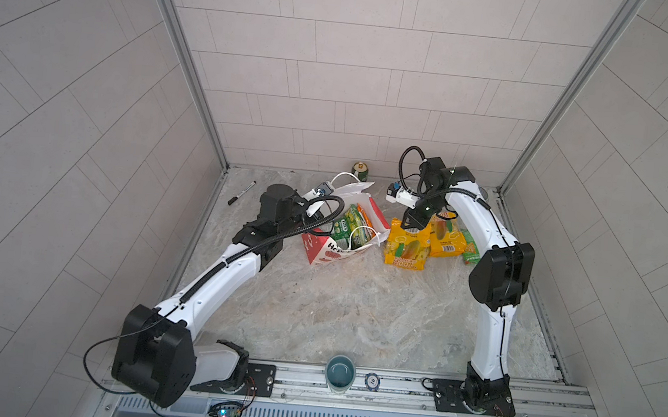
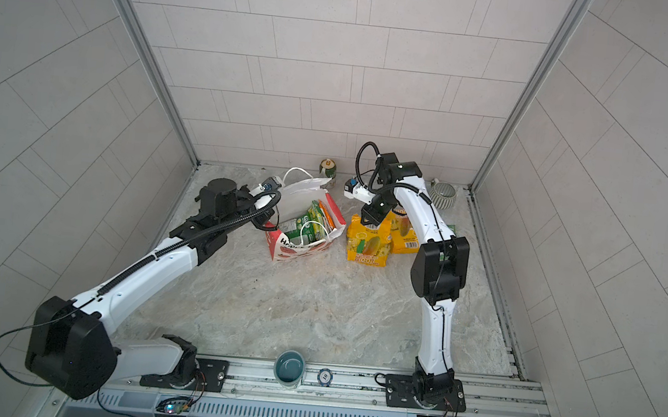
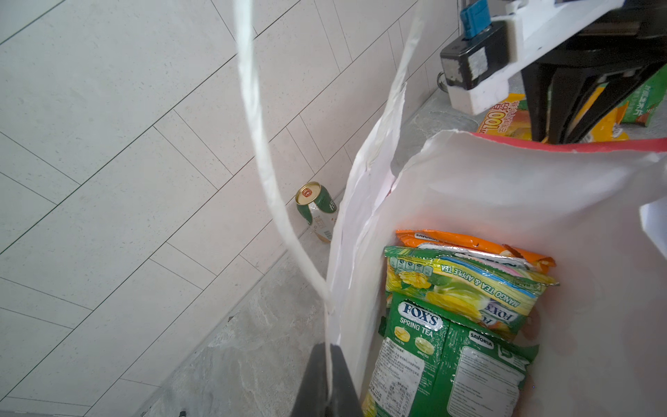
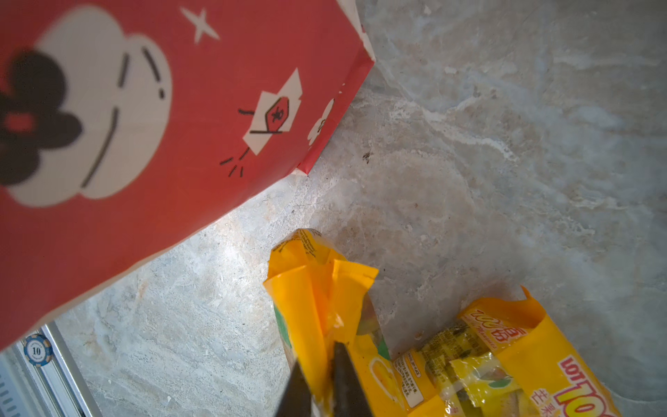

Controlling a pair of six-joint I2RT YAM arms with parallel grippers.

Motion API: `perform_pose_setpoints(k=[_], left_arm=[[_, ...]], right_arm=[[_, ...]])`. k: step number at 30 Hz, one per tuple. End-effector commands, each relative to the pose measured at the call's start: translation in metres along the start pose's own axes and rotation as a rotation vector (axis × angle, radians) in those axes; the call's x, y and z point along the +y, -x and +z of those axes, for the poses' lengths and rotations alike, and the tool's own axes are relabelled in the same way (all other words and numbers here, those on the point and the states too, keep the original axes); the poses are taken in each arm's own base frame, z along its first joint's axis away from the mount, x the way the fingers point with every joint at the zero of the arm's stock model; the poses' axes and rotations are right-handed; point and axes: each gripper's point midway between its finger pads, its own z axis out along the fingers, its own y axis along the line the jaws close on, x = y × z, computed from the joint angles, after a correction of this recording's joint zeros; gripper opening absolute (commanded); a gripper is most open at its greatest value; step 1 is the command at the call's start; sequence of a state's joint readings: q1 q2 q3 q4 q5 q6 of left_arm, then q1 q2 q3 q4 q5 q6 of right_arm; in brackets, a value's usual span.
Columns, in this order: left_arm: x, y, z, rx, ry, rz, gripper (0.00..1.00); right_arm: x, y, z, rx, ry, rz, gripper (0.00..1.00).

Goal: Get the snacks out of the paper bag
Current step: 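Lower the yellow mango pack onto the table beside the yellow candy bag, then open the right gripper and swing it back toward the paper bag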

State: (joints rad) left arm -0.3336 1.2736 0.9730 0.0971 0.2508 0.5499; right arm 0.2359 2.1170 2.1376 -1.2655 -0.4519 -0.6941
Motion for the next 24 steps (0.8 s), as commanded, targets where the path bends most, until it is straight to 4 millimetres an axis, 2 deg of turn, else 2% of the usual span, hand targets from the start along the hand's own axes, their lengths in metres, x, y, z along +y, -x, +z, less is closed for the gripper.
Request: perform_pose_setpoints(k=[1, 4, 7, 12, 15, 17, 19, 20, 22, 24], left_arm=[[0.012, 0.021, -0.004, -0.086, 0.044, 0.021, 0.00], [0.012, 0.021, -0.003, -0.092, 0.044, 0.021, 0.00], [0.012, 0.021, -0.001, -0.095, 0.038, 0.019, 0.00], [0.011, 0.021, -0.001, -0.096, 0.031, 0.018, 0.00], [0.010, 0.024, -0.002, -0.113, 0.027, 0.014, 0.00], [0.009, 0.026, -0.003, -0.120, 0.022, 0.011, 0.00], [0.010, 0.028, -0.005, -0.127, 0.027, 0.011, 0.00], [0.010, 0.028, -0.005, -0.130, 0.031, 0.009, 0.00], [0.011, 0.027, -0.006, -0.134, 0.039, 0.010, 0.00], [0.011, 0.027, -0.007, -0.133, 0.044, 0.012, 0.00]], right_arm=[[-0.013, 0.004, 0.001, 0.032, -0.044, -0.038, 0.27], [-0.030, 0.016, -0.011, 0.025, -0.117, -0.039, 0.35], [-0.039, 0.039, -0.036, -0.052, -0.193, -0.031, 0.40], [-0.029, 0.076, -0.091, -0.267, -0.260, 0.054, 0.43], [-0.027, 0.085, -0.118, -0.394, -0.300, 0.241, 0.41], [-0.033, 0.080, -0.117, -0.478, -0.331, 0.420, 0.34], [-0.039, 0.074, -0.100, -0.598, -0.335, 0.567, 0.25], [-0.036, 0.070, -0.090, -0.646, -0.319, 0.590, 0.21], [-0.043, 0.055, -0.075, -0.667, -0.357, 0.665, 0.06], [-0.046, 0.046, -0.056, -0.630, -0.358, 0.688, 0.03]])
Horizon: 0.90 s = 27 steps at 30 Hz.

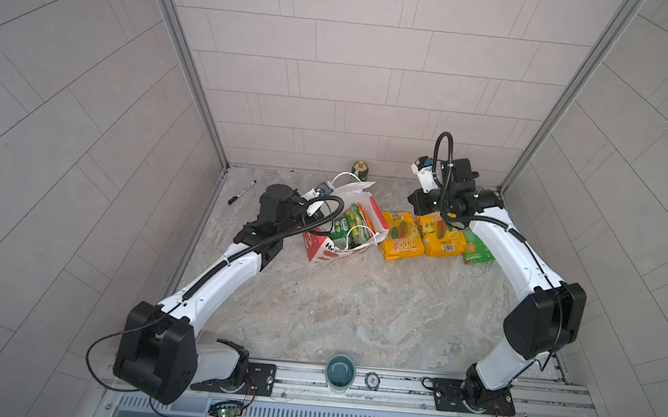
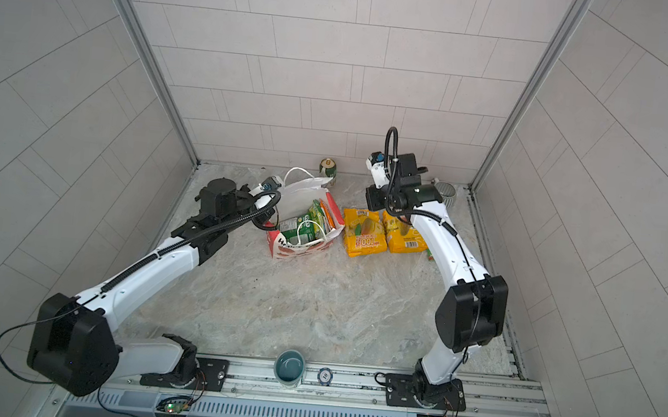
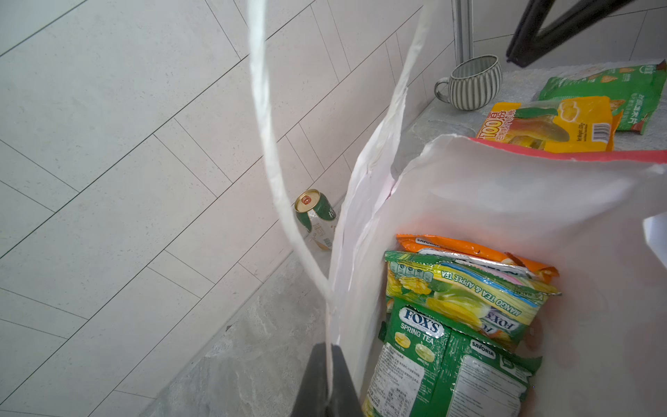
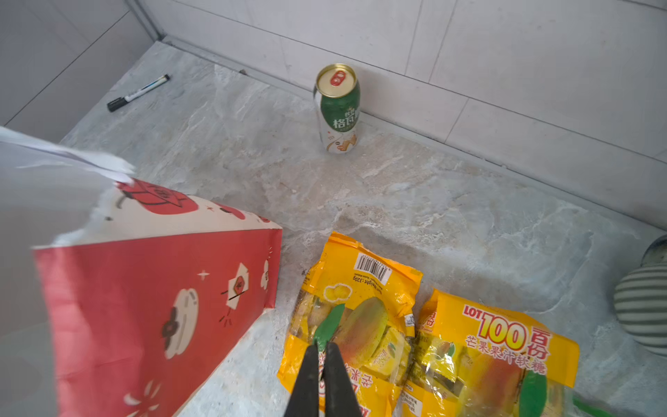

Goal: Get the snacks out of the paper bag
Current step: 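Open the right gripper and swing it back toward the paper bag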

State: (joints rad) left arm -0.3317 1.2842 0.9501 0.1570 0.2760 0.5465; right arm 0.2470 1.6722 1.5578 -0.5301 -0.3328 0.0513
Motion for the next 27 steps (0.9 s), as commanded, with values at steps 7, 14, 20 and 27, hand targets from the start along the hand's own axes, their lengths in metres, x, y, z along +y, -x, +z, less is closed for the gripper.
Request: perform_pose_setpoints(k=[7, 14, 20, 27], left_arm=[[0.010, 0.030, -0.013, -0.125, 0.035, 0.026, 0.00], [0.006, 0.030, -0.012, -0.138, 0.015, 0.025, 0.00], [0.006, 0.027, -0.010, -0.128, 0.020, 0.029, 0.00], [0.006, 0.026, -0.010, -0.125, 0.022, 0.030, 0.00]], right_arm=[[0.015, -0.044, 0.090, 0.188, -0.019, 0.020, 0.00], [0.031, -0.063, 0.138, 0.211, -0.006, 0.061, 0.00], [0.020, -0.078, 0.162, 0.246, -0.096, 0.081, 0.00], [0.016, -0.090, 0.178, 0.265, -0.171, 0.080, 0.00]])
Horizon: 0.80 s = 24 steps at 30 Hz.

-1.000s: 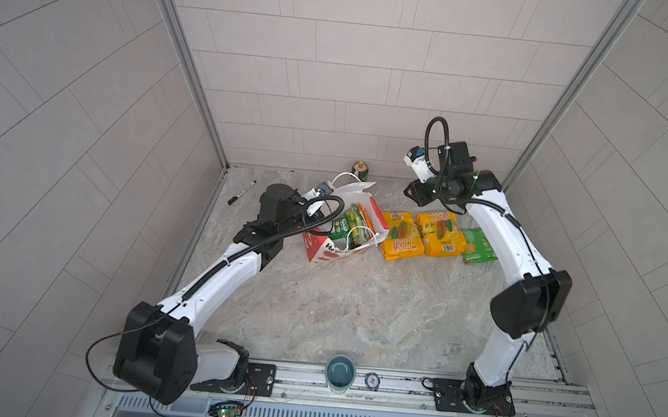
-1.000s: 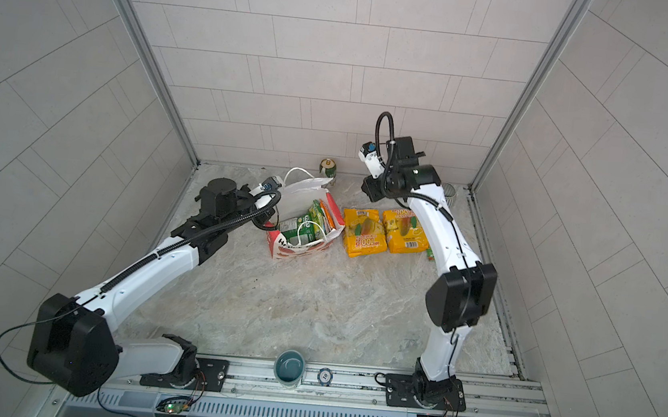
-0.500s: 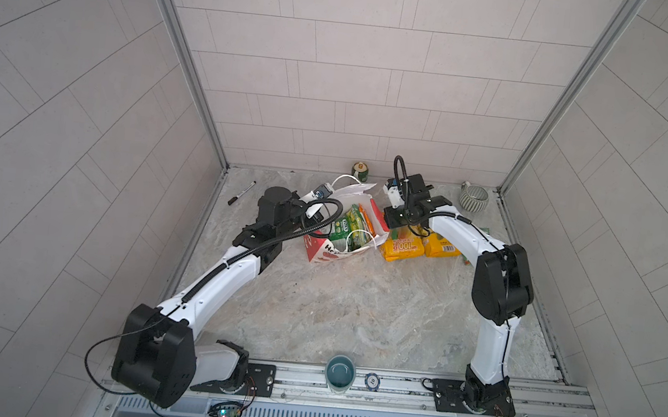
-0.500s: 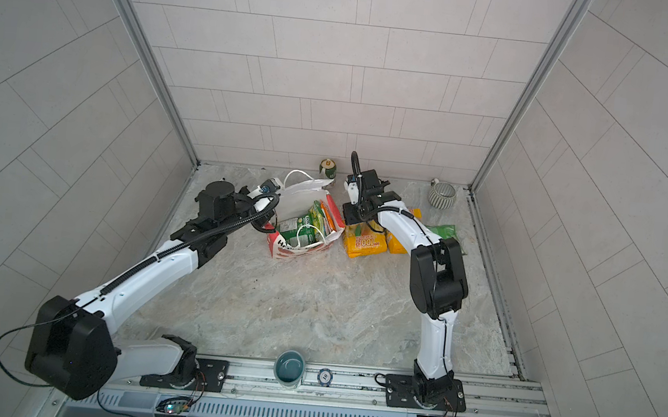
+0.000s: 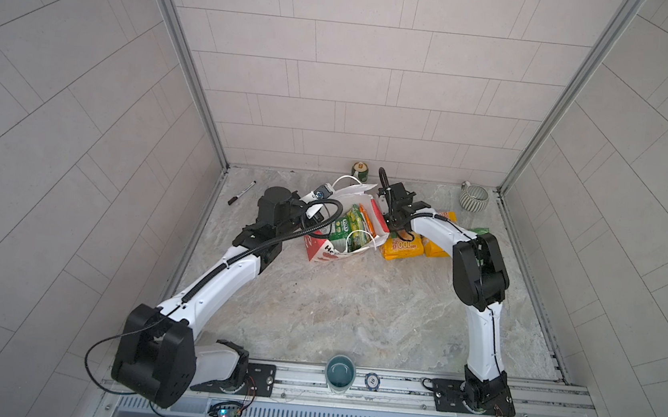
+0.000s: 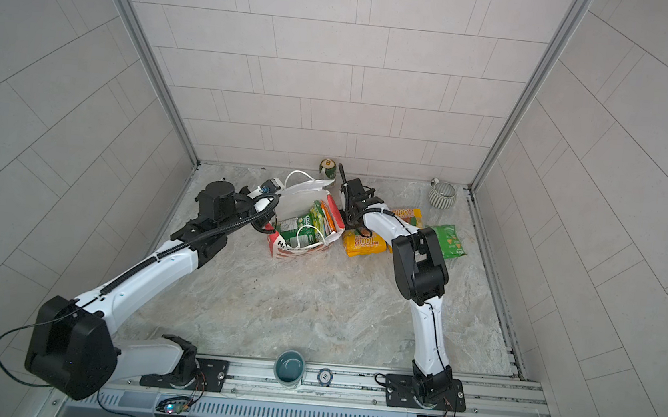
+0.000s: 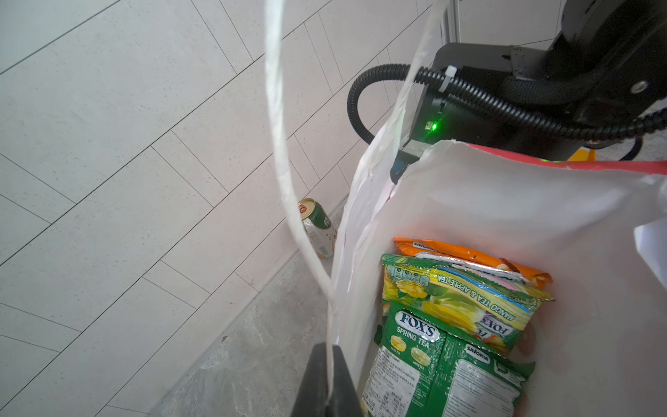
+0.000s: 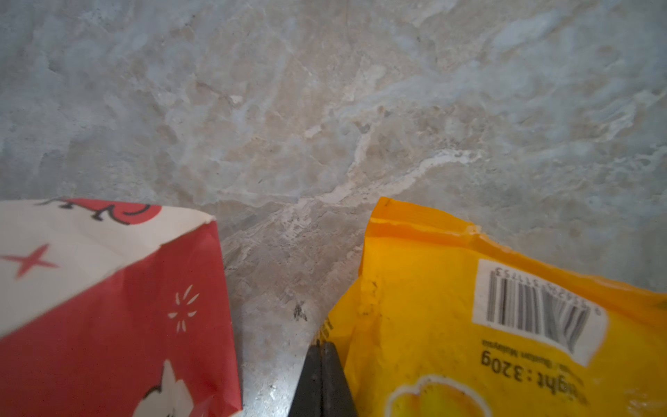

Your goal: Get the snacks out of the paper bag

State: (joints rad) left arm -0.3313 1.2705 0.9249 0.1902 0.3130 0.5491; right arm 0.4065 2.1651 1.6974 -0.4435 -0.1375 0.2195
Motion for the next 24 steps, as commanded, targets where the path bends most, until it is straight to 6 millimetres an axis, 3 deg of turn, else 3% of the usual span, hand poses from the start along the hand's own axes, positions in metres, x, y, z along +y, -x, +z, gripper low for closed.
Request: perform_pose_setpoints(k=[1, 5, 11, 18, 21, 24], left_arm=[[0.012, 0.022, -0.006, -0.086, 0.042, 0.024, 0.00], [0.012, 0.020, -0.006, -0.078, 0.048, 0.026, 0.00], [0.013, 0.021, -0.007, -0.081, 0.052, 0.028, 0.00], [0.013, 0.024, -0.009, -0.092, 0.047, 0.024, 0.00], [0.011, 0.023, -0.007, -0.089, 0.042, 0.024, 0.00], [0.012, 0.022, -0.008, -0.086, 0.044, 0.023, 0.00]], right_arm=[[-0.003, 0.002, 0.007, -0.009, -0.070, 0.009, 0.00], [-0.005, 0.002, 0.005, -0.005, -0.087, 0.016, 0.00], [-0.007, 0.009, -0.015, -0.007, -0.115, -0.008, 0.00], [0.046, 0.007, -0.029, 0.010, 0.132, -0.082, 0.00], [0.044, 0.005, -0.024, 0.008, 0.089, -0.102, 0.00], [0.030, -0.002, -0.011, 0.040, 0.004, -0.087, 0.00]])
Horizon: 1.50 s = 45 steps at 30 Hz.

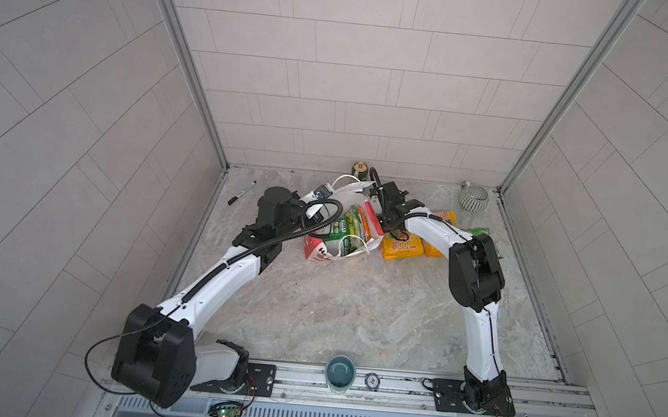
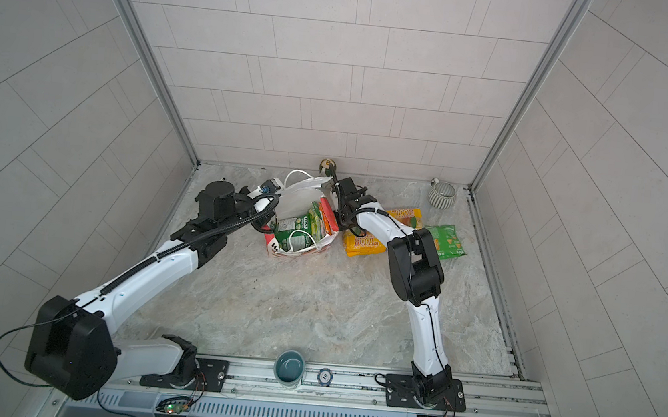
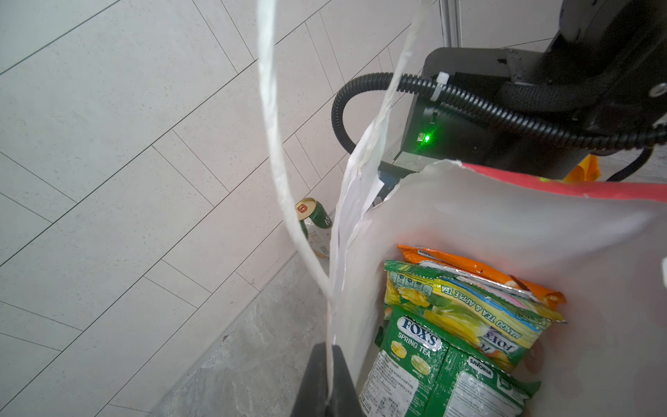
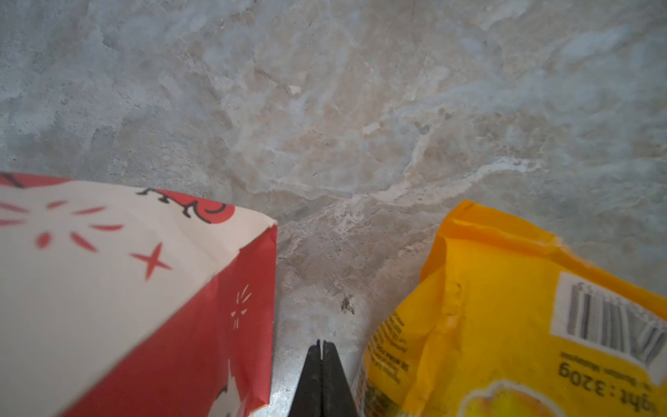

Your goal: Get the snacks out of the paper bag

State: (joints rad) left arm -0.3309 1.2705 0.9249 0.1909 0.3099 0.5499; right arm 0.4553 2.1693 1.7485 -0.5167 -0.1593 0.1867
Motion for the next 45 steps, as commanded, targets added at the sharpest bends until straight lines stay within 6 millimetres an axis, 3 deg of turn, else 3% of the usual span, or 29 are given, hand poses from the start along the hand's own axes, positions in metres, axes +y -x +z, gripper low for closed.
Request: perform_pose_setpoints(k=[1, 8, 16, 27, 36, 41, 45], left_arm=[[0.011, 0.021, -0.007, -0.085, 0.041, 0.022, 0.00], [0.012, 0.019, -0.005, -0.075, 0.046, 0.026, 0.00], [0.013, 0.015, -0.003, -0.063, 0.053, 0.027, 0.00], [0.014, 0.015, -0.003, -0.069, 0.053, 0.022, 0.00], [0.013, 0.018, -0.005, -0.081, 0.048, 0.018, 0.00], [0.013, 0.020, -0.005, -0.085, 0.043, 0.016, 0.00], [0.013, 0.020, -0.004, -0.086, 0.042, 0.016, 0.00]], right_arm=[[-0.005, -0.002, 0.000, 0.016, -0.068, -0.004, 0.00], [-0.039, -0.017, 0.013, 0.044, -0.195, 0.117, 0.00], [-0.062, -0.028, 0.022, 0.066, -0.286, 0.148, 0.00], [-0.088, -0.036, 0.015, 0.069, -0.323, 0.173, 0.00], [-0.091, -0.034, 0.010, 0.068, -0.307, 0.157, 0.00], [-0.092, -0.025, -0.003, 0.052, -0.290, 0.149, 0.00], [-0.067, -0.015, -0.016, 0.034, -0.187, 0.096, 0.03]])
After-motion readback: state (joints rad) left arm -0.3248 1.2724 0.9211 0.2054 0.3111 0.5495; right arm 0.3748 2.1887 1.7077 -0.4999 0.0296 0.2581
